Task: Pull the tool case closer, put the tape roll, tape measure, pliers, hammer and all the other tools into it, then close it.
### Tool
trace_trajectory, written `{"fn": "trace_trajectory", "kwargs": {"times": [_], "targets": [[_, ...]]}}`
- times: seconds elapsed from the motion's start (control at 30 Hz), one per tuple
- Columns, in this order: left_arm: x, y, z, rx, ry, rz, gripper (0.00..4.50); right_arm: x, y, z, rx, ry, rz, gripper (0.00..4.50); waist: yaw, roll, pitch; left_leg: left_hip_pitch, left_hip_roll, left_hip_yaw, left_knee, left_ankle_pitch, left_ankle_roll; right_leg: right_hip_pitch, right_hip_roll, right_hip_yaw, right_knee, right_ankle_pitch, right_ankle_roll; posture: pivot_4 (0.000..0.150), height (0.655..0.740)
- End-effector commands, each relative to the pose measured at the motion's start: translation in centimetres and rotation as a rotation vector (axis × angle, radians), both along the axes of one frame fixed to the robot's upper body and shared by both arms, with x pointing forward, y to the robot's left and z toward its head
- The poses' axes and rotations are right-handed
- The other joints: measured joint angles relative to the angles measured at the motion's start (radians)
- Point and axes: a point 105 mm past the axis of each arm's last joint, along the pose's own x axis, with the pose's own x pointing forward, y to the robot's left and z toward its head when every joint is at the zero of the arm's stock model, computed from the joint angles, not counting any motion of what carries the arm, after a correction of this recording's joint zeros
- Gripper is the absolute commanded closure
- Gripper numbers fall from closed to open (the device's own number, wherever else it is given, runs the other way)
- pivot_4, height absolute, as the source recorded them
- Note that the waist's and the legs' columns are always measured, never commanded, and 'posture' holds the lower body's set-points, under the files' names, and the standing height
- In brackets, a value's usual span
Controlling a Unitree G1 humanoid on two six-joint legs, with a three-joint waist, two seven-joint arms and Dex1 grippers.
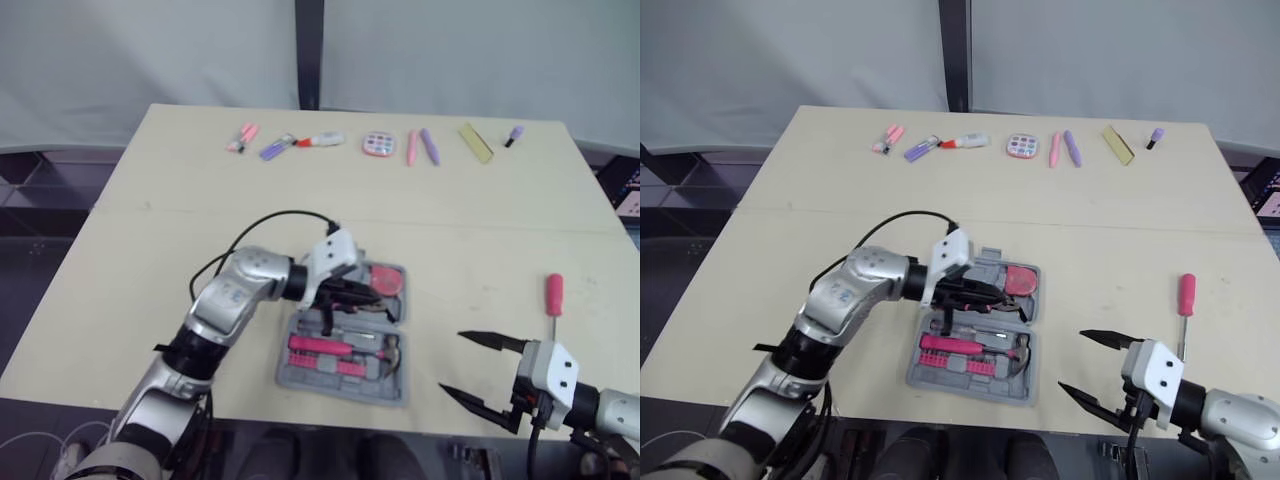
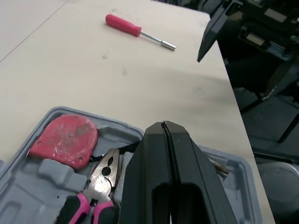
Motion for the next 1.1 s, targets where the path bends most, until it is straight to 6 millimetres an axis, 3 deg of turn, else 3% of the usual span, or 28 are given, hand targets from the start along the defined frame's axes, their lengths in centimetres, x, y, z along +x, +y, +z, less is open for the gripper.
{"fn": "trace_trajectory", "kwargs": {"times": [0.03, 0.27, 0.7, 1.1], "targets": [[-1.2, 1.3, -1.2, -0.009, -0.034, -0.070, 4.48, 0.1, 0.2, 0.6, 0.010, -0.025, 0.001, 0.00, -0.001, 0.000, 0.000, 0.000, 0.000, 0.000, 0.000, 0.000, 0.000, 0.000, 0.000, 0.000, 0.000, 0.000, 0.000, 0.150, 0.7400], [-2.8, 2.6, -5.0, 0.080, -0.058, -0.117, 4.48, 0.1, 0.1, 0.7, 0.007, -0.029, 0.003, 0.00, 0.000, 0.000, 0.000, 0.000, -0.001, -0.001, 0.000, 0.000, 0.000, 0.000, 0.000, 0.000, 0.000, 0.000, 0.000, 0.150, 0.7400], [-2.3, 1.4, -7.0, 0.055, -0.066, -0.060, 4.48, 0.0, -0.3, 1.0, -0.001, -0.027, -0.008, 0.00, -0.001, 0.001, 0.000, 0.001, 0.000, -0.001, 0.000, 0.000, 0.000, 0.000, 0.000, 0.000, 0.001, 0.000, 0.000, 0.150, 0.7400], [-1.9, 1.9, -8.2, 0.078, -0.033, -0.024, 4.48, -0.2, -0.5, 1.0, 0.000, -0.024, -0.023, 0.00, -0.001, 0.001, 0.000, 0.001, 0.000, -0.001, 0.000, 0.000, 0.000, 0.000, 0.000, 0.000, 0.001, 0.000, 0.000, 0.150, 0.7400]]}}
